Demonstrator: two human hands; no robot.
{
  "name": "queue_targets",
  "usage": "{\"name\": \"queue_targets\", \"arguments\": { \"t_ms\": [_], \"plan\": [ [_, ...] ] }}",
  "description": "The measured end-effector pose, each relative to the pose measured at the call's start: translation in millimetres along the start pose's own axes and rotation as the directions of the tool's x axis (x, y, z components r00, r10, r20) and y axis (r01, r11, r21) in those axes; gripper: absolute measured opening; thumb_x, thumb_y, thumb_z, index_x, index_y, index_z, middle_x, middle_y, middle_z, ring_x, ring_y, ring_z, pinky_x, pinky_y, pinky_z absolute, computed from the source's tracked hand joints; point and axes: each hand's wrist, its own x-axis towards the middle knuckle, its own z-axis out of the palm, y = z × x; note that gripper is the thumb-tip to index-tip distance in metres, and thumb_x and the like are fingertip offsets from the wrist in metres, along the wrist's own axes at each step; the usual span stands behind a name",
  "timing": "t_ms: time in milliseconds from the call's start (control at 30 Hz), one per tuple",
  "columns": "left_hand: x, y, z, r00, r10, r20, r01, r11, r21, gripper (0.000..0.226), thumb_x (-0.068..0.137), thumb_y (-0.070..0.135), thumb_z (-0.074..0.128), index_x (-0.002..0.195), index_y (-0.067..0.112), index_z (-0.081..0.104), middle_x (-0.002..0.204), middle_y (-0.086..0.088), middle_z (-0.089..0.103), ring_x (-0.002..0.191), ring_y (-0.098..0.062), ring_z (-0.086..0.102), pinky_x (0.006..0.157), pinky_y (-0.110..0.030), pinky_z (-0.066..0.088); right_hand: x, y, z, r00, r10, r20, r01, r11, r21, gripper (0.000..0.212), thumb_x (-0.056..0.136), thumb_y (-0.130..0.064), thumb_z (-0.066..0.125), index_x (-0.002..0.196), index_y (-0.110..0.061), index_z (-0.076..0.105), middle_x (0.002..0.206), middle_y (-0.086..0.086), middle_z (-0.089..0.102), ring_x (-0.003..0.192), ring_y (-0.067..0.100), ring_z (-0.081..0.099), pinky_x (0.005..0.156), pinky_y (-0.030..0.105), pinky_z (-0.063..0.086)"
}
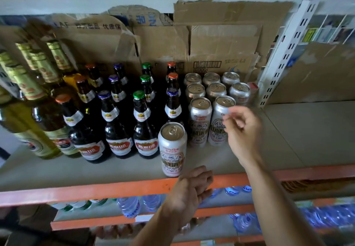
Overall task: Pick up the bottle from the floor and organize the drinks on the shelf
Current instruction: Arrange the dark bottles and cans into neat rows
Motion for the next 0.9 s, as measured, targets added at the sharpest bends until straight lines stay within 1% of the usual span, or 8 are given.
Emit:
{"name": "queue_targets", "arguments": {
  "t_ms": [133, 267, 333, 433, 600, 700, 767, 900],
  "plan": [
    [-14, 1, -20, 0.999, 0.002, -0.033, -0.002, 1.0, -0.009, 0.027, 0.091, 0.002, 0.047, 0.112, 0.014, 0.058, 0.11, -0.002, 0.069, 0.109, -0.016, 0.061, 0.084, -0.029, 0.049, -23, -20, 26, 0.982, -0.094, 0.163, 0.095, 0.995, -0.002, 0.013, 0.075, -0.044, 0.062, 0.083, -0.033, 0.063, 0.062, -0.024, 0.061, 0.064, -0.005, 0.061, 0.063, 0.014, 0.046],
    [-24, 5, -41, 0.995, -0.012, -0.096, 0.007, 0.999, -0.044, 0.024, 0.093, 0.005, 0.044, 0.108, 0.014, 0.06, 0.101, -0.002, 0.073, 0.101, -0.016, 0.065, 0.082, -0.03, 0.051, -36, -34, 50, 0.921, -0.036, 0.389, 0.052, 0.998, -0.03, 0.052, 0.072, -0.05, 0.069, 0.115, -0.023, 0.063, 0.11, -0.005, 0.067, 0.099, 0.004, 0.065, 0.084, 0.026, 0.053],
    [-28, 8, -52, 0.992, -0.015, -0.125, 0.005, 0.997, -0.077, 0.025, 0.092, 0.006, 0.044, 0.107, 0.013, 0.063, 0.099, -0.002, 0.074, 0.099, -0.015, 0.066, 0.078, -0.03, 0.051, -41, -40, 58, 0.899, -0.057, 0.433, 0.108, 0.99, -0.094, 0.066, 0.068, -0.057, 0.069, 0.124, -0.024, 0.059, 0.115, -0.008, 0.063, 0.106, 0.002, 0.06, 0.091, 0.02, 0.047],
    [-31, 13, -68, 0.985, 0.002, -0.173, -0.021, 0.994, -0.11, 0.025, 0.092, 0.008, 0.043, 0.102, 0.011, 0.066, 0.098, -0.002, 0.075, 0.097, -0.015, 0.067, 0.078, -0.03, 0.051, -46, -45, 68, 0.887, -0.071, 0.456, 0.17, 0.969, -0.179, 0.072, 0.067, -0.058, 0.074, 0.128, -0.024, 0.056, 0.117, -0.009, 0.063, 0.106, 0.002, 0.058, 0.085, 0.012, 0.041],
    [-33, 20, -83, 0.967, 0.027, -0.254, -0.079, 0.977, -0.196, 0.017, 0.091, 0.005, 0.049, 0.103, 0.001, 0.061, 0.091, -0.008, 0.076, 0.094, -0.019, 0.068, 0.072, -0.031, 0.053, -51, -46, 77, 0.929, -0.062, 0.365, 0.154, 0.962, -0.226, 0.053, 0.069, -0.047, 0.079, 0.112, -0.019, 0.065, 0.096, -0.006, 0.071, 0.09, 0.01, 0.065, 0.076, 0.022, 0.047],
    [-33, 24, -81, 0.959, 0.02, -0.281, -0.081, 0.974, -0.21, 0.018, 0.094, 0.008, 0.048, 0.103, -0.002, 0.059, 0.095, -0.014, 0.071, 0.095, -0.024, 0.065, 0.074, -0.033, 0.052, -49, -45, 70, 0.959, -0.07, 0.275, 0.133, 0.967, -0.218, 0.032, 0.063, -0.056, 0.074, 0.081, -0.031, 0.063, 0.072, -0.024, 0.067, 0.071, -0.007, 0.06, 0.062, 0.006, 0.042],
    [-30, 27, -77, 0.953, -0.006, -0.303, -0.065, 0.972, -0.224, 0.02, 0.095, 0.009, 0.044, 0.104, -0.003, 0.057, 0.099, -0.016, 0.067, 0.096, -0.028, 0.063, 0.073, -0.034, 0.051, -44, -42, 62, 0.981, -0.056, 0.188, 0.09, 0.98, -0.176, 0.036, 0.059, -0.064, 0.069, 0.07, -0.031, 0.059, 0.067, -0.027, 0.064, 0.064, -0.01, 0.058, 0.058, 0.007, 0.042],
    [-23, 31, -66, 0.962, -0.007, -0.274, -0.048, 0.98, -0.192, 0.021, 0.095, 0.01, 0.044, 0.096, -0.001, 0.063, 0.101, -0.015, 0.069, 0.095, -0.026, 0.065, 0.074, -0.034, 0.051, -28, -32, 46, 0.994, 0.046, 0.098, -0.038, 0.996, -0.081, 0.068, 0.051, -0.072, 0.07, 0.098, -0.022, 0.067, 0.084, -0.01, 0.069, 0.081, 0.008, 0.066, 0.079, 0.037, 0.055]
  ]
}}
